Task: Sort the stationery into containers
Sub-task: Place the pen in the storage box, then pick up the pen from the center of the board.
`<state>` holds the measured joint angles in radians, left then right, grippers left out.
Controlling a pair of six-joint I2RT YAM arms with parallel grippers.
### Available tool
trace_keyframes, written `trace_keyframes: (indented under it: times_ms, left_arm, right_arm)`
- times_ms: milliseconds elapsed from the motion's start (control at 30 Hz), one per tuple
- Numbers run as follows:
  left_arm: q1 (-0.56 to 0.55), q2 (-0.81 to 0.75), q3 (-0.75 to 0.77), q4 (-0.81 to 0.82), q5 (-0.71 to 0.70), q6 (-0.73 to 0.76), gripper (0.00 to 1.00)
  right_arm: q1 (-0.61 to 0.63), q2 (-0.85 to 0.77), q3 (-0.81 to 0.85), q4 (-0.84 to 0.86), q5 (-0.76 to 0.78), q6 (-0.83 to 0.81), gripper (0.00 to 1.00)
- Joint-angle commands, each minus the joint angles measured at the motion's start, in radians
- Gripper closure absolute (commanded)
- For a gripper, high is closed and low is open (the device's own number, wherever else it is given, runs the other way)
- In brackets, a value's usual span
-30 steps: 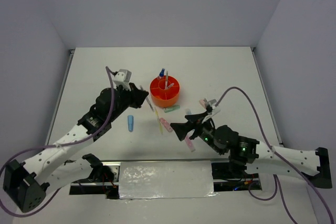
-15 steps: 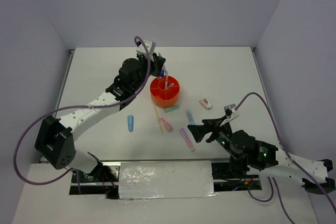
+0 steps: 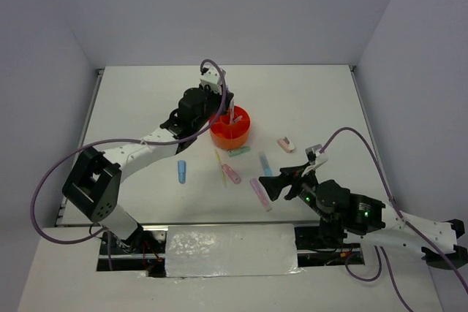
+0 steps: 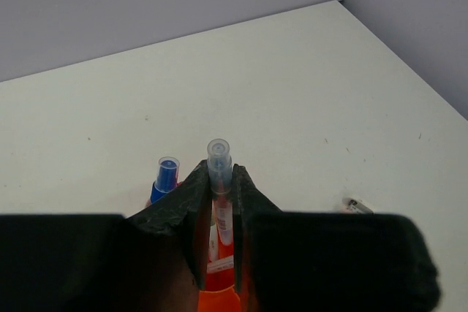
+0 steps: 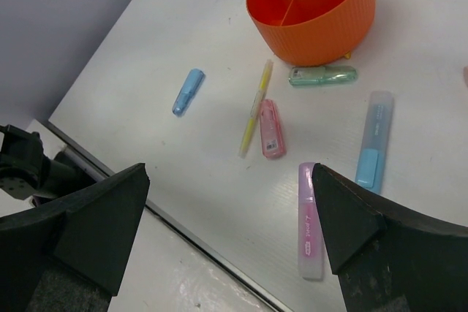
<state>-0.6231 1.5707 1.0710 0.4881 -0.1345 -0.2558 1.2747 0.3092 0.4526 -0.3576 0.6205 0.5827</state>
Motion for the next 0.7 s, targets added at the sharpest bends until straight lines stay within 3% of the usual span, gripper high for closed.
trace_keyframes:
  times_ms: [0, 200, 400, 500, 533, 600, 667]
  left_arm:
    - [0.005, 0.011, -0.011, 0.082, -0.004, 0.023, 0.73]
    - [0.005, -0.035, -0.049, 0.057, -0.022, 0.033, 0.33]
    - [0.003, -0.193, -0.056, -0.025, -0.051, 0.001, 0.05]
    - [0.000, -0.300, -0.017, -0.172, -0.086, -0.054, 0.01]
    - [-0.001, -0.326, 0.013, -0.294, -0.135, -0.075, 0.01]
    - [-0.003, -0.411, 0.052, -0.446, -0.201, -0.164, 0.01]
    - [-0.001, -0.486, 0.096, -0.675, -0.284, -0.216, 0.01]
  right_arm:
    - [0.008, 0.033, 0.046, 0.052, -0.010, -0.020, 0.00]
    - [0.008, 0.090, 0.060, 0.080, -0.031, -0.037, 0.00]
    - [0.006, 0.256, 0.107, 0.101, -0.034, -0.049, 0.00]
    - [0.008, 0.423, 0.173, 0.095, -0.033, -0.044, 0.01]
    - [0.008, 0.470, 0.198, 0.088, -0.027, -0.038, 0.03]
    - [0.008, 0.622, 0.275, 0.056, -0.015, -0.026, 0.09]
    - [0.006, 0.723, 0.337, 0.030, -0.024, -0.012, 0.22]
